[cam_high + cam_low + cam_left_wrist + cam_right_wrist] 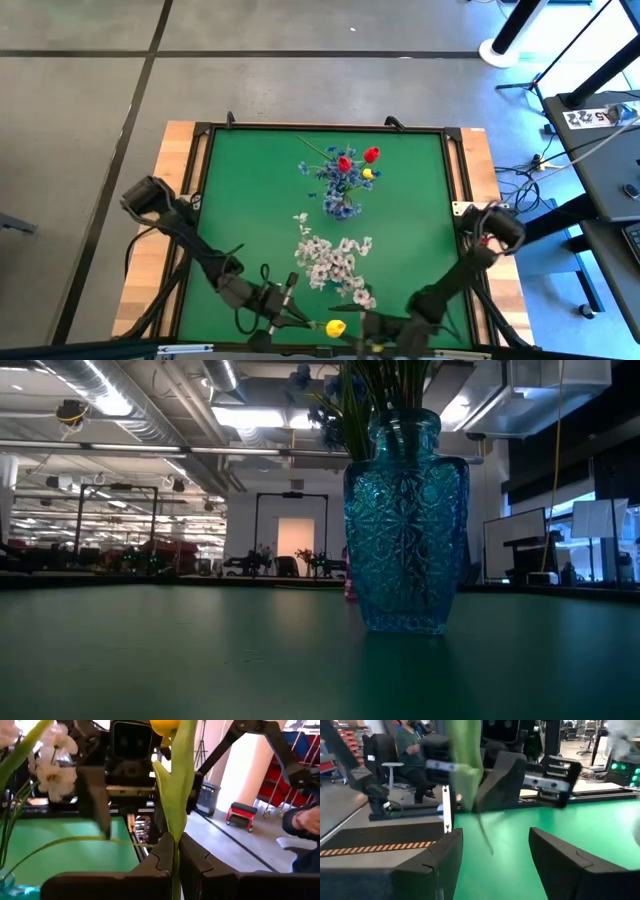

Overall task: Sort flowers into vase by color
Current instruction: Put the bottom yellow flower into the blue vase

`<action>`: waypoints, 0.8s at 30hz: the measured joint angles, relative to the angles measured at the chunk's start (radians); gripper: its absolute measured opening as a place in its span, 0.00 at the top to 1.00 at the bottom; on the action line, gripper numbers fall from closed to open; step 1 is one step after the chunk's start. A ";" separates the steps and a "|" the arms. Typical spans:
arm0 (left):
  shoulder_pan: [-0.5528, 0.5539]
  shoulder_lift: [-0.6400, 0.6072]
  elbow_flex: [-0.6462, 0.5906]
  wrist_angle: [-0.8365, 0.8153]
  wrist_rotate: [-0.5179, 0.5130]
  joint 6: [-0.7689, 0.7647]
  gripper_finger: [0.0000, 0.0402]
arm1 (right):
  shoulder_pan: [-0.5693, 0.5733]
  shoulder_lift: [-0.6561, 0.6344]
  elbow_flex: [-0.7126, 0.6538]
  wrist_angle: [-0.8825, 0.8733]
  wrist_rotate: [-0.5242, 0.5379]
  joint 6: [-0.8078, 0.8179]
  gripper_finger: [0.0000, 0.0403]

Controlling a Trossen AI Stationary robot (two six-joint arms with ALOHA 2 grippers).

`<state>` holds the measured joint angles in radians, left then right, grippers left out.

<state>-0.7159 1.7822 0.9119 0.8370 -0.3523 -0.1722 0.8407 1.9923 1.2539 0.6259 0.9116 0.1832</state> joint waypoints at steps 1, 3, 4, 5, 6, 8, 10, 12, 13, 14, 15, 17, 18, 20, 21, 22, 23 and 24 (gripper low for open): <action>0.000 0.004 0.000 0.007 0.000 0.008 0.99 | -0.015 0.010 0.020 -0.002 -0.025 0.000 0.44; -0.002 0.006 0.000 0.005 -0.001 0.024 0.99 | -0.040 0.021 0.058 0.006 -0.067 -0.025 0.44; -0.003 0.006 0.000 0.006 -0.001 0.026 0.99 | -0.046 0.022 0.073 0.005 -0.070 -0.042 0.44; -0.004 0.006 0.001 0.011 -0.002 0.027 0.99 | -0.046 0.022 0.083 0.001 -0.070 -0.060 0.44; -0.008 0.006 0.002 0.015 -0.002 0.030 0.99 | -0.053 0.022 0.089 0.001 -0.069 -0.070 0.44; -0.015 0.006 0.002 0.014 -0.004 0.056 0.99 | -0.054 0.022 0.095 0.004 -0.068 -0.092 0.45; -0.025 0.006 0.002 0.016 -0.025 0.082 0.99 | -0.055 0.022 0.095 0.023 -0.071 -0.112 0.49; -0.034 0.006 0.002 0.019 -0.056 0.104 0.99 | -0.056 0.023 0.095 0.033 -0.101 -0.113 0.54; -0.037 0.006 0.002 0.015 -0.066 0.115 0.99 | -0.058 0.023 0.095 0.033 -0.136 -0.114 0.57; -0.040 0.006 0.001 0.009 -0.073 0.128 0.99 | -0.058 0.023 0.095 0.032 -0.172 -0.114 0.59; -0.041 0.006 0.001 0.008 -0.075 0.136 0.99 | -0.058 0.023 0.095 0.031 -0.204 -0.114 0.62; -0.041 0.006 0.001 0.014 -0.076 0.154 0.99 | -0.058 0.023 0.095 0.032 -0.216 -0.114 0.66; -0.038 0.006 0.001 0.018 -0.076 0.157 0.99 | -0.058 0.023 0.095 0.037 -0.209 -0.114 0.67; -0.030 0.006 0.001 0.016 -0.078 0.156 0.99 | -0.058 0.023 0.095 0.060 -0.183 -0.136 0.69; -0.025 0.006 0.001 0.016 -0.079 0.155 0.99 | -0.058 0.023 0.095 0.072 -0.176 -0.146 0.69; -0.022 0.006 0.001 0.017 -0.080 0.152 0.99 | -0.058 0.023 0.096 0.082 -0.165 -0.160 0.70; -0.019 0.006 0.001 0.017 -0.080 0.153 0.99 | -0.058 0.023 0.096 0.085 -0.152 -0.166 0.71; -0.017 0.006 0.001 0.017 -0.081 0.155 0.98 | -0.058 0.023 0.096 0.085 -0.142 -0.172 0.72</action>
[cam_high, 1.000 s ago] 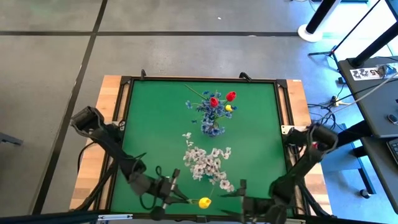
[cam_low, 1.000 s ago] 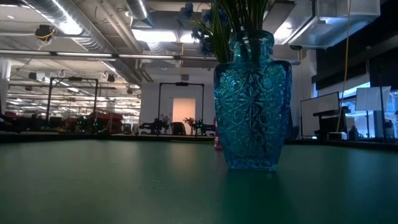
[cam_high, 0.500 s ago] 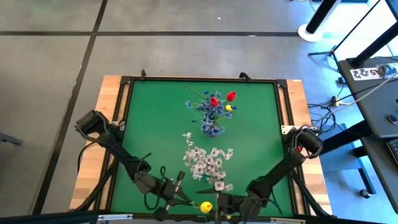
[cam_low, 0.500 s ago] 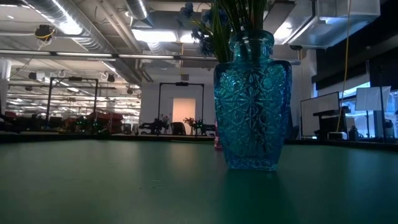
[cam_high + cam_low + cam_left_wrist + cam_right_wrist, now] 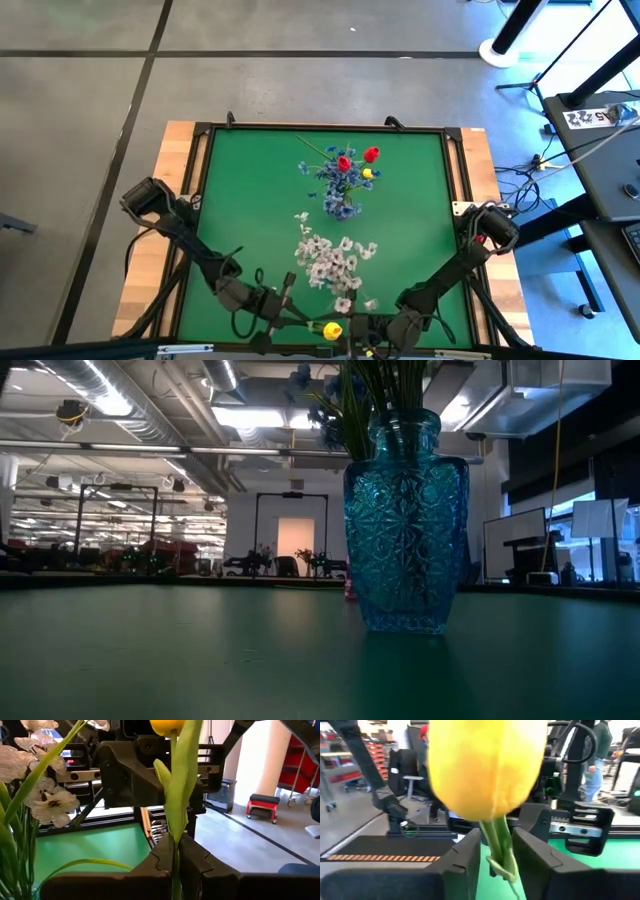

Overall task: Sort flowers into vase by color
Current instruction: Put the bottom yellow flower into the blue vase

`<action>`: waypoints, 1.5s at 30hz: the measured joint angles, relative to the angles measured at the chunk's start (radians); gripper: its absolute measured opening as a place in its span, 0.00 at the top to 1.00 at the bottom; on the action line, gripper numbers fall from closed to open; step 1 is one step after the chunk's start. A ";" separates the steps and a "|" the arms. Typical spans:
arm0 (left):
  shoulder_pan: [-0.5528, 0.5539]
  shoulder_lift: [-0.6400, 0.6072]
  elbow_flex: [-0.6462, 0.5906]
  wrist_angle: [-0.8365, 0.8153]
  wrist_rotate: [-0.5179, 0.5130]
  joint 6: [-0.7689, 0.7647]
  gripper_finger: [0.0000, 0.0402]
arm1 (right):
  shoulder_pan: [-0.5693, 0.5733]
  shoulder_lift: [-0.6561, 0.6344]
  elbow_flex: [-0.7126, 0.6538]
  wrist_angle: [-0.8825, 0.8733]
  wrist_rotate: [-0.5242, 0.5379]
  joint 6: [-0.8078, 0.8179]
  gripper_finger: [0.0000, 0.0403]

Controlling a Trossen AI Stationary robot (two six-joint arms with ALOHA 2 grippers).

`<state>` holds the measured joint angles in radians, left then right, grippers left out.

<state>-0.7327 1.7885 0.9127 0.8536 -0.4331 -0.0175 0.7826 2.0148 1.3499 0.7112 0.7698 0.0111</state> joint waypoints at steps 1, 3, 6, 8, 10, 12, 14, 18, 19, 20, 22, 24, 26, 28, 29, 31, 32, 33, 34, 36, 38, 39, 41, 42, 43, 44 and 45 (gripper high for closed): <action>0.000 0.000 0.000 0.000 0.000 0.002 0.98 | 0.000 0.000 0.000 0.000 0.011 -0.009 0.73; 0.000 0.000 0.000 0.000 -0.001 0.003 0.98 | 0.000 0.000 0.000 -0.003 0.025 -0.016 0.79; 0.000 -0.003 0.000 -0.010 -0.003 0.006 0.94 | 0.002 0.000 0.000 -0.020 0.024 -0.019 0.92; -0.002 -0.025 0.000 -0.058 0.002 0.009 0.90 | 0.007 -0.005 0.000 -0.036 0.026 -0.037 0.97; -0.003 -0.066 0.000 -0.125 0.006 -0.005 0.85 | 0.018 -0.030 0.000 -0.059 0.026 -0.042 0.96; -0.012 -0.122 0.000 -0.227 0.006 -0.033 0.80 | 0.033 -0.071 0.000 -0.089 0.025 -0.041 0.95; -0.023 -0.180 0.000 -0.336 0.006 -0.056 0.75 | 0.059 -0.122 0.000 -0.175 0.000 -0.027 0.96; -0.063 -0.291 0.000 -0.517 0.005 -0.088 0.68 | 0.122 -0.258 0.000 -0.442 -0.110 0.057 0.98; -0.074 -0.311 0.000 -0.541 0.006 -0.101 0.68 | 0.143 -0.297 0.000 -0.494 -0.110 0.079 0.98; -0.085 -0.327 0.000 -0.559 0.006 -0.107 0.67 | 0.167 -0.340 0.000 -0.543 -0.097 0.100 0.97; -0.099 -0.341 0.000 -0.564 0.000 -0.110 0.67 | 0.218 -0.416 0.000 -0.637 -0.048 0.119 0.96; -0.110 -0.342 0.000 -0.569 -0.009 -0.106 0.68 | 0.269 -0.483 0.000 -0.730 0.001 0.116 0.96; -0.113 -0.340 0.000 -0.576 -0.019 -0.108 0.69 | 0.324 -0.542 0.000 -0.842 0.092 0.113 0.97; -0.110 -0.334 0.000 -0.582 -0.022 -0.112 0.70 | 0.370 -0.586 0.000 -0.944 0.242 0.121 0.99; -0.110 -0.330 0.000 -0.584 -0.025 -0.113 0.71 | 0.384 -0.599 0.000 -0.985 0.323 0.138 0.99; -0.109 -0.327 -0.001 -0.589 -0.027 -0.114 0.72 | 0.390 -0.608 0.000 -1.044 0.445 0.190 0.98; -0.108 -0.327 -0.001 -0.587 -0.028 -0.117 0.72 | 0.387 -0.608 0.000 -1.067 0.470 0.214 0.97; -0.106 -0.328 -0.001 -0.586 -0.028 -0.123 0.72 | 0.378 -0.607 0.000 -1.082 0.476 0.232 0.97; -0.105 -0.328 -0.001 -0.586 -0.027 -0.130 0.73 | 0.364 -0.607 0.000 -1.089 0.472 0.248 0.97; -0.104 -0.328 -0.001 -0.589 -0.027 -0.133 0.74 | 0.330 -0.601 0.000 -1.097 0.435 0.279 0.98; -0.102 -0.328 -0.001 -0.596 -0.028 -0.135 0.74 | 0.290 -0.587 0.000 -1.107 0.394 0.301 0.99; -0.099 -0.328 -0.001 -0.601 -0.028 -0.137 0.75 | 0.268 -0.579 0.000 -1.107 0.374 0.306 0.99; -0.096 -0.328 -0.001 -0.615 -0.027 -0.146 0.75 | 0.221 -0.567 -0.001 -1.106 0.318 0.322 0.98; -0.096 -0.328 -0.001 -0.617 -0.027 -0.155 0.75 | 0.200 -0.561 -0.001 -1.105 0.291 0.331 0.97; -0.096 -0.328 -0.001 -0.620 -0.027 -0.161 0.75 | 0.180 -0.557 -0.001 -1.105 0.267 0.342 0.97; -0.096 -0.328 -0.001 -0.624 -0.027 -0.166 0.75 | 0.162 -0.552 -0.001 -1.107 0.244 0.349 0.97; -0.096 -0.328 -0.001 -0.635 -0.027 -0.178 0.75 | 0.145 -0.547 -0.001 -1.107 0.227 0.351 0.97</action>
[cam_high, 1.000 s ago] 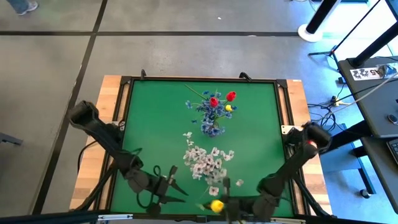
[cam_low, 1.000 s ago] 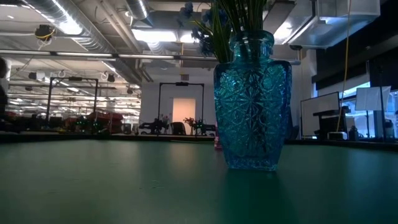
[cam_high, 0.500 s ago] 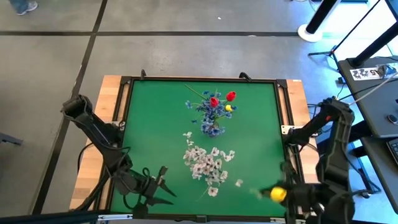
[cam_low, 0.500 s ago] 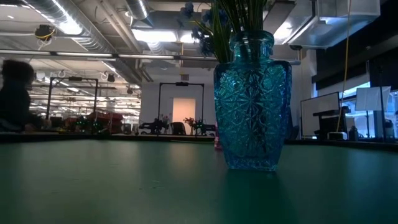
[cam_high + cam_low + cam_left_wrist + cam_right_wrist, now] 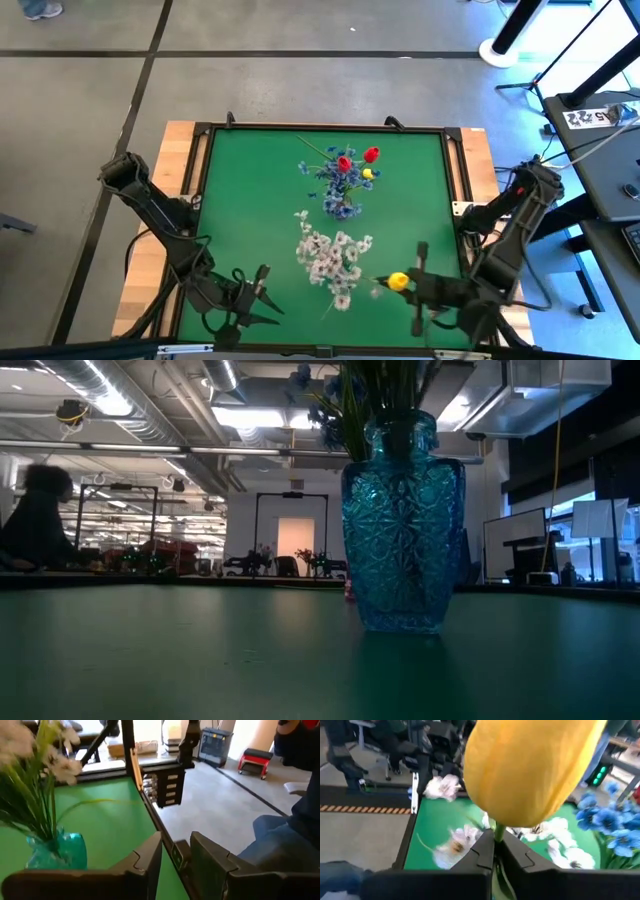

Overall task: Sort flowers into vase by color
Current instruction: Put the bottom yellow flower into the blue vase, then put the yellow flower into the blue vase

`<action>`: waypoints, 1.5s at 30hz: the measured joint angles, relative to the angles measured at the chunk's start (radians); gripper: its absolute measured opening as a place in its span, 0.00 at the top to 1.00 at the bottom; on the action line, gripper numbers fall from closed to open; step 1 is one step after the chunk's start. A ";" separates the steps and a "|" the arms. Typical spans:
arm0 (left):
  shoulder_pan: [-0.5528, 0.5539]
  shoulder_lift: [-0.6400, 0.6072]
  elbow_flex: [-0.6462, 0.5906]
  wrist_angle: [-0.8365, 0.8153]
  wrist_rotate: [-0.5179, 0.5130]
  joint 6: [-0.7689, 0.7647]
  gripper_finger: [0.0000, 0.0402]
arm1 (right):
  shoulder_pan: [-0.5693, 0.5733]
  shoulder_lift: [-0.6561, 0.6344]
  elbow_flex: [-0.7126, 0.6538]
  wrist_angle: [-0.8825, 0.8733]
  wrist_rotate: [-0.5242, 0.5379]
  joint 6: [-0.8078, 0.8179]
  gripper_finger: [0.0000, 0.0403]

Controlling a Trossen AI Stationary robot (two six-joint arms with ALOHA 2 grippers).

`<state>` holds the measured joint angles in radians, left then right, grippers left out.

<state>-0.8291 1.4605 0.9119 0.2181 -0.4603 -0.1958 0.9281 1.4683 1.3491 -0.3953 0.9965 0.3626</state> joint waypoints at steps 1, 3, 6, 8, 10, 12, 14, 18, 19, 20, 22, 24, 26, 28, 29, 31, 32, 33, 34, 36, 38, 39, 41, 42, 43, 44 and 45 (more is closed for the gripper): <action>0.000 0.000 0.000 -0.011 0.000 -0.011 0.75 | -0.016 0.006 0.000 0.000 -0.018 0.000 0.97; 0.000 0.000 0.000 -0.024 0.000 -0.033 0.75 | -0.041 0.010 0.000 -0.002 -0.058 0.001 0.98; -0.007 0.000 0.000 -0.025 0.000 -0.040 0.75 | -0.074 0.010 -0.001 0.000 -0.107 0.007 0.99; -0.011 0.000 0.000 -0.025 0.001 -0.039 0.76 | -0.095 0.010 -0.001 -0.011 -0.150 0.022 0.98; -0.012 0.000 0.000 -0.025 0.003 -0.039 0.76 | -0.119 0.019 0.000 -0.023 -0.187 0.035 0.96; -0.011 0.000 0.000 -0.025 0.003 -0.039 0.76 | -0.140 0.041 0.000 -0.027 -0.206 0.048 0.95; -0.011 0.000 0.000 -0.025 0.002 -0.039 0.76 | -0.161 0.074 0.000 -0.027 -0.236 0.052 0.94; -0.011 0.000 0.000 -0.026 0.002 -0.039 0.76 | -0.186 0.133 -0.001 -0.026 -0.290 0.050 0.94; -0.011 0.000 0.000 -0.026 0.002 -0.039 0.76 | -0.186 0.140 -0.001 -0.020 -0.302 0.045 0.94; -0.011 0.000 0.000 -0.026 0.002 -0.039 0.76 | -0.185 0.140 -0.001 -0.023 -0.320 0.029 0.93; -0.011 0.000 0.000 -0.026 0.001 -0.040 0.76 | -0.182 0.139 0.001 -0.027 -0.341 0.018 0.91; -0.011 0.000 0.000 -0.026 0.000 -0.040 0.76 | -0.171 0.128 0.015 -0.059 -0.350 0.005 0.86; -0.011 0.000 0.000 -0.026 0.000 -0.039 0.76 | -0.154 0.105 0.046 -0.096 -0.349 -0.002 0.79; -0.011 0.000 0.000 -0.026 0.000 -0.039 0.76 | -0.137 0.085 0.083 -0.148 -0.341 -0.004 0.70; -0.012 0.000 0.000 -0.026 0.000 -0.039 0.76 | -0.126 0.076 0.096 -0.186 -0.334 -0.003 0.66; -0.011 0.000 0.000 -0.026 0.000 -0.039 0.76 | -0.113 0.068 0.122 -0.258 -0.336 0.004 0.58; -0.011 0.000 0.000 -0.027 0.000 -0.039 0.76 | -0.107 0.062 0.135 -0.303 -0.339 0.012 0.54; -0.011 0.000 0.000 -0.027 0.000 -0.039 0.76 | -0.098 0.054 0.148 -0.356 -0.337 0.032 0.50; -0.011 0.000 0.000 -0.027 0.000 -0.039 0.76 | -0.088 0.041 0.159 -0.416 -0.328 0.067 0.47; -0.011 0.000 0.000 -0.029 0.000 -0.039 0.76 | -0.069 0.016 0.166 -0.548 -0.288 0.186 0.43; -0.011 0.000 0.000 -0.035 0.000 -0.039 0.76 | -0.048 -0.001 0.156 -0.705 -0.243 0.360 0.40; -0.011 0.000 0.000 -0.039 0.000 -0.039 0.76 | -0.038 -0.007 0.144 -0.787 -0.229 0.463 0.39; -0.011 0.000 0.000 -0.047 0.000 -0.040 0.76 | -0.022 -0.017 0.099 -0.924 -0.208 0.662 0.38; -0.011 0.000 0.000 -0.048 0.000 -0.041 0.76 | -0.017 -0.021 0.065 -0.969 -0.197 0.758 0.38; -0.011 0.000 0.000 -0.048 0.000 -0.041 0.76 | -0.015 -0.026 0.023 -0.997 -0.195 0.841 0.38; -0.011 0.000 0.000 -0.048 0.000 -0.041 0.76 | -0.017 -0.031 -0.026 -1.004 -0.199 0.903 0.38; -0.011 0.000 0.000 -0.048 0.000 -0.041 0.76 | -0.021 -0.037 -0.079 -0.987 -0.210 0.948 0.38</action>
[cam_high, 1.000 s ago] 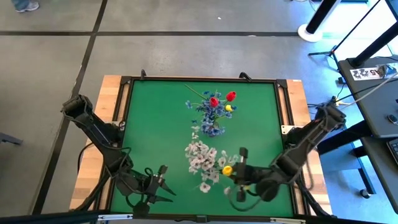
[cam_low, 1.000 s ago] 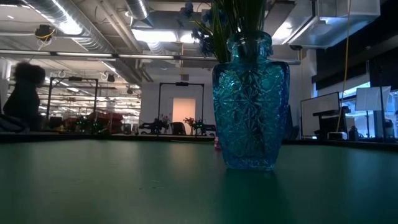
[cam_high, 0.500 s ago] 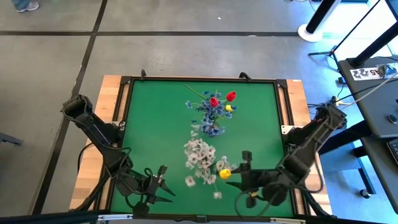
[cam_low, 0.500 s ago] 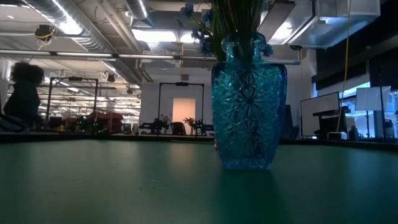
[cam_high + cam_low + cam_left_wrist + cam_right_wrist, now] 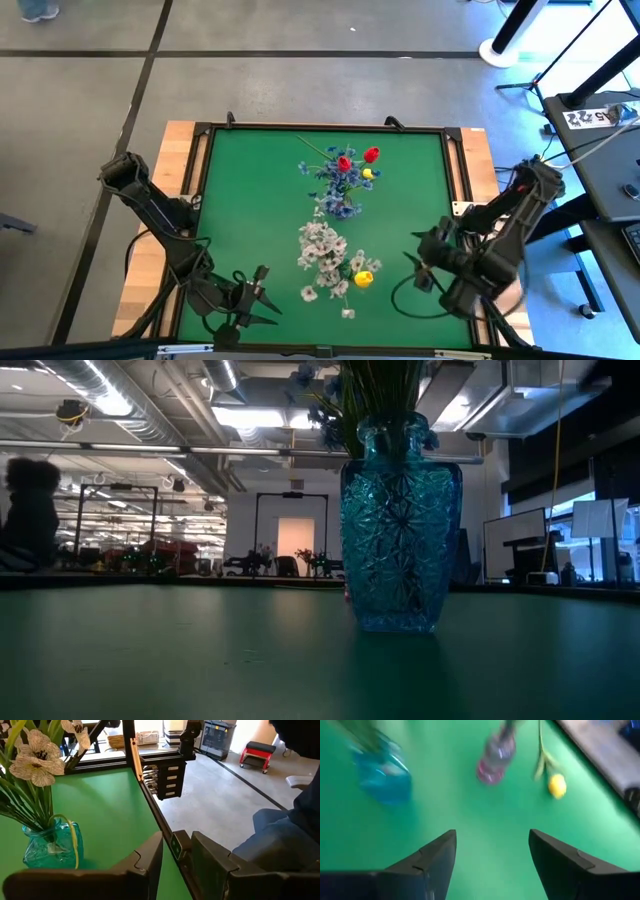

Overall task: Sort flowers into vase by color
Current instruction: Put the yellow flower into the blue vase

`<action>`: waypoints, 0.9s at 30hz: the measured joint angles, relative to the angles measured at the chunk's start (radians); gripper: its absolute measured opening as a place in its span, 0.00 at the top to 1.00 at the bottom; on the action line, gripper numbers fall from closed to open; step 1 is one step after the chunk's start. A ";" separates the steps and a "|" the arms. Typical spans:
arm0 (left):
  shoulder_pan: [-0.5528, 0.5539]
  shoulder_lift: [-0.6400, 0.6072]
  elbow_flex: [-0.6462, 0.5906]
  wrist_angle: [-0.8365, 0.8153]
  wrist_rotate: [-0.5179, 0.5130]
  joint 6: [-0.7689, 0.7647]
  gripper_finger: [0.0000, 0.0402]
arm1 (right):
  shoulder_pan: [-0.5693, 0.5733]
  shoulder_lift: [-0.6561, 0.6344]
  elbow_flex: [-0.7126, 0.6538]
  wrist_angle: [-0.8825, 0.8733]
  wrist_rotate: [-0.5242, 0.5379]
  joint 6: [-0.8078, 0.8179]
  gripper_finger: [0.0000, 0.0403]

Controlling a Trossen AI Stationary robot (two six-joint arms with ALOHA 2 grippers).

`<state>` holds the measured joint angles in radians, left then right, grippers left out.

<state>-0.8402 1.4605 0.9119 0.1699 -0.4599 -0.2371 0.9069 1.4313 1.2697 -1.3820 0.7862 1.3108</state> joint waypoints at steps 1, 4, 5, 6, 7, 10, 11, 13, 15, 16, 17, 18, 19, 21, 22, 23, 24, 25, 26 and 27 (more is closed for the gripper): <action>0.000 0.000 0.000 0.000 0.000 0.000 0.76 | -0.010 -0.007 -0.059 0.040 -0.012 0.029 0.38; -0.001 0.000 0.000 0.000 0.001 -0.018 0.76 | -0.063 -0.028 -0.253 0.279 -0.060 0.037 0.38; -0.001 0.000 0.000 0.000 0.001 -0.022 0.76 | -0.089 -0.038 -0.319 0.385 -0.084 0.009 0.38; -0.001 0.000 0.000 0.001 0.001 -0.023 0.76 | -0.120 -0.045 -0.377 0.492 -0.103 -0.037 0.38; -0.001 0.000 0.000 0.001 0.001 -0.023 0.76 | -0.156 -0.050 -0.430 0.599 -0.117 -0.095 0.38; 0.001 0.000 0.000 0.002 0.001 -0.023 0.76 | -0.280 -0.056 -0.542 0.814 -0.123 -0.304 0.38; 0.003 0.000 0.000 0.002 0.002 -0.023 0.76 | -0.328 -0.056 -0.563 0.856 -0.123 -0.379 0.38; 0.009 0.000 0.000 0.001 0.002 -0.023 0.76 | -0.429 -0.056 -0.589 0.907 -0.124 -0.516 0.38; 0.018 0.000 0.000 -0.003 0.001 -0.023 0.76 | -0.532 -0.056 -0.606 0.946 -0.133 -0.653 0.38; 0.023 0.000 0.000 -0.004 0.001 -0.023 0.76 | -0.585 -0.056 -0.611 0.967 -0.143 -0.712 0.38; 0.030 0.000 0.000 -0.003 0.002 -0.024 0.76 | -0.638 -0.056 -0.614 0.974 -0.155 -0.766 0.38; 0.038 0.000 0.000 -0.003 0.002 -0.024 0.76 | -0.688 -0.056 -0.617 0.982 -0.167 -0.820 0.38; 0.048 0.000 0.000 -0.003 0.001 -0.025 0.76 | -0.732 -0.056 -0.622 0.995 -0.185 -0.875 0.38; 0.071 0.000 0.000 -0.004 0.001 -0.026 0.76 | -0.812 -0.056 -0.643 1.045 -0.213 -0.988 0.38; 0.084 0.000 0.000 -0.004 0.000 -0.026 0.76 | -0.845 -0.056 -0.660 1.087 -0.235 -1.040 0.38; 0.099 0.000 0.000 -0.003 0.000 -0.026 0.76 | -0.875 -0.056 -0.677 1.133 -0.264 -1.087 0.38; 0.112 0.000 0.000 -0.004 0.000 -0.026 0.76 | -0.905 -0.056 -0.697 1.178 -0.293 -1.127 0.38; 0.125 0.000 0.000 -0.004 0.000 -0.027 0.76 | -0.931 -0.056 -0.718 1.223 -0.324 -1.164 0.38; 0.139 0.000 0.000 -0.004 0.000 -0.027 0.76 | -0.955 -0.056 -0.740 1.264 -0.354 -1.191 0.38; 0.153 0.000 0.000 -0.005 0.000 -0.031 0.76 | -0.977 -0.056 -0.762 1.300 -0.378 -1.209 0.38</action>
<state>-0.6874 1.4605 0.9119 0.1654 -0.4599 -0.2684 -0.0705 1.3750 0.5074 -0.0815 0.4086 0.1015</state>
